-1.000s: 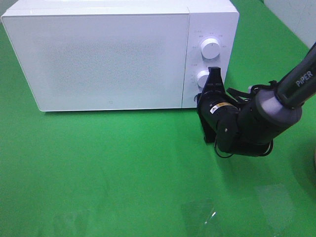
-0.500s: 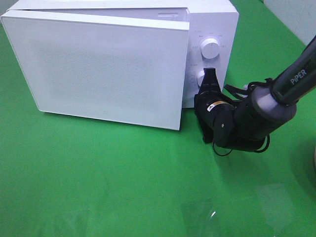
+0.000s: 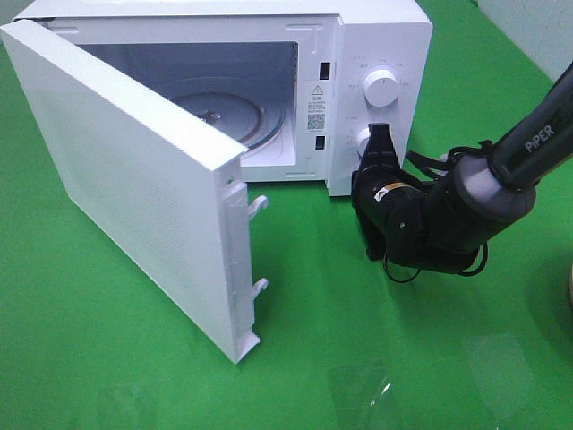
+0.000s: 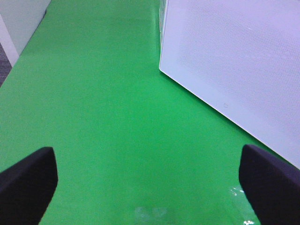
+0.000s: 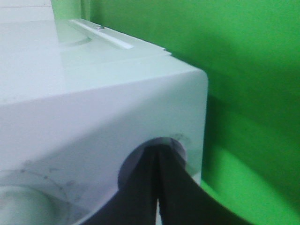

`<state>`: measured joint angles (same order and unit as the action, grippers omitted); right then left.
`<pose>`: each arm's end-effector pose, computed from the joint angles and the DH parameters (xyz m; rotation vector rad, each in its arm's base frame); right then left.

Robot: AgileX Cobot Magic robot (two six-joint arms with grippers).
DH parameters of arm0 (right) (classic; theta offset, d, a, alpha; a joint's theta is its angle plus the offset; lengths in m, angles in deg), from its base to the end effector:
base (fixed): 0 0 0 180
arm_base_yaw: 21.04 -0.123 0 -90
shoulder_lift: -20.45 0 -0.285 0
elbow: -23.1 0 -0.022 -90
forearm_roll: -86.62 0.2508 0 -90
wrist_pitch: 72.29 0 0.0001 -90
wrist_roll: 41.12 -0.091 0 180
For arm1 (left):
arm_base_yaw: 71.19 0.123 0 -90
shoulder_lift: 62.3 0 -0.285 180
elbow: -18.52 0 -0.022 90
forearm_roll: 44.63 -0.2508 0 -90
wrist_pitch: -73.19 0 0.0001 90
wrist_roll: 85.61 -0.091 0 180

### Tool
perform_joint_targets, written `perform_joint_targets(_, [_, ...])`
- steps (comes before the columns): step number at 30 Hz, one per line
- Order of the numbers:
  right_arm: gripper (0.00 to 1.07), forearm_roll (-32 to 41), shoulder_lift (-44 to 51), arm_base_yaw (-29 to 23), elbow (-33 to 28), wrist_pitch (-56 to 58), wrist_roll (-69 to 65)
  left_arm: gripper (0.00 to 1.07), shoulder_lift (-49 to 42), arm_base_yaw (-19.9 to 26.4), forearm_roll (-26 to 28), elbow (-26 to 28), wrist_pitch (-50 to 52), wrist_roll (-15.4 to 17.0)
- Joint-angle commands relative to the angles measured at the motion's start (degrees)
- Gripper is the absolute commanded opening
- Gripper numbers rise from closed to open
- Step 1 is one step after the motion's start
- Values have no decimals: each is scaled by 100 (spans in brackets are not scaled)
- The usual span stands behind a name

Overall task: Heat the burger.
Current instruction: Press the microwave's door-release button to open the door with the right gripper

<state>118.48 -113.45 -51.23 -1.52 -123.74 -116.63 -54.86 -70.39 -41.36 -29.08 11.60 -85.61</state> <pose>0.3533 0.1621 0.0723 1.3716 1.5457 1.0431 -0.0084 -0.0047 0.2809 -0.0103 2.0348 -0.0594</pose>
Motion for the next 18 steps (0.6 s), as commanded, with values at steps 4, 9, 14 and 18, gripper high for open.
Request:
perform_joint_targets(4, [0, -435, -6, 350, 722, -2183, 92, 100, -86, 0, 40, -6, 46, 0])
perform_joint_targets(9, [0, -476, 74, 332, 613, -1656, 74, 100, -86, 0, 40, -6, 46, 0])
perform_joint_targets(14, [0, -504, 258, 332, 321, -1020, 69, 100, -86, 0, 40, -6, 46, 0])
perform_joint_targets(18, [0, -825, 464, 332, 63, -521, 17, 100, -86, 0, 40, -6, 46, 0])
